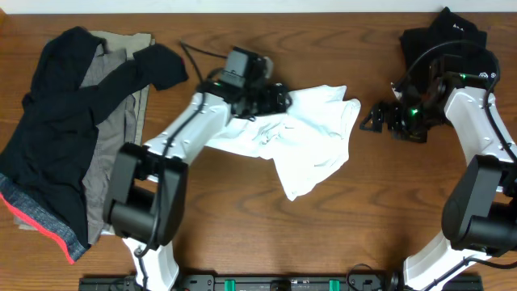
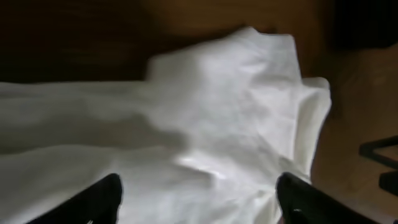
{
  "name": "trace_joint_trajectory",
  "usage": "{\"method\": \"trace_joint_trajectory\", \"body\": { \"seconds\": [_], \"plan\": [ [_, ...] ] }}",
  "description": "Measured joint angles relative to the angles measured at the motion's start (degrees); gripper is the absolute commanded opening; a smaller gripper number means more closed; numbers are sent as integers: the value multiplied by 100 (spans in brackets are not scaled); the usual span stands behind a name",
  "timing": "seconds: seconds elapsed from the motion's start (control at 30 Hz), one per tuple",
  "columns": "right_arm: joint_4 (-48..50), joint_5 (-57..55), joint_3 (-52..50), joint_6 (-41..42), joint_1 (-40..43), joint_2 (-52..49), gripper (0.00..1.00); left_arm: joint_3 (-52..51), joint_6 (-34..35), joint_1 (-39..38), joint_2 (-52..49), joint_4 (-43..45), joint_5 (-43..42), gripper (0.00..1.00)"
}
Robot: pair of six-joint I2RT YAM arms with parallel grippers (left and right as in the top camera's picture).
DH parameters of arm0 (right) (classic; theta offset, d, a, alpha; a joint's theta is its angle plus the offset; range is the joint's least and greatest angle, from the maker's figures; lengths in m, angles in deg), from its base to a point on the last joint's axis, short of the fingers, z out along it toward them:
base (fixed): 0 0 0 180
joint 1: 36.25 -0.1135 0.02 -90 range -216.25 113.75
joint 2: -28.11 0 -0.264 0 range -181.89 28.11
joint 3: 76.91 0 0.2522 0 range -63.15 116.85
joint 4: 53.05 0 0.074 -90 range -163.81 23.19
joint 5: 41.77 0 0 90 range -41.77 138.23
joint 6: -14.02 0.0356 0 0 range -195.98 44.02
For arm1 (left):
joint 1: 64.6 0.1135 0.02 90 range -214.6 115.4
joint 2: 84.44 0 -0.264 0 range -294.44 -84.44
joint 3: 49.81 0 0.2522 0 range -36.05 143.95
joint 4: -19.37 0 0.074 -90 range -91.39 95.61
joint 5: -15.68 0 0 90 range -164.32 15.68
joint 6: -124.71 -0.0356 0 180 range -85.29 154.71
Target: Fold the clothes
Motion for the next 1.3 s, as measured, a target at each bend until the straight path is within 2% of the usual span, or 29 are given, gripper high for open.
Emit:
{"method": "trace_joint_trajectory", "body": {
  "seconds": [0.13, 0.3, 0.43, 0.73, 0.97, 1.3],
  "plan": [
    [181, 122, -70, 308, -15, 0, 92, 0, 11, 732, 485, -278, 2, 85],
    [1078, -11, -645, 1189, -291, 0, 92, 9, -170, 1539, 1075, -664, 149, 86],
    [1912, -140, -1224, 1952, -713, 0, 92, 11, -446, 1838, 1080, -1034, 234, 86],
    [2465, -354, -1491, 2830, -1307, 0, 94, 11, -824, 1982, 1058, -1189, 330, 86],
    [2535, -514, -1508, 2966, -1803, 0, 94, 11, -848, 1980, 1058, -1276, 485, 86],
    [2651, -866, -1508, 3008, -2245, 0, 88, 11, -975, 1980, 1058, -1362, 544, 86]
  ]
}}
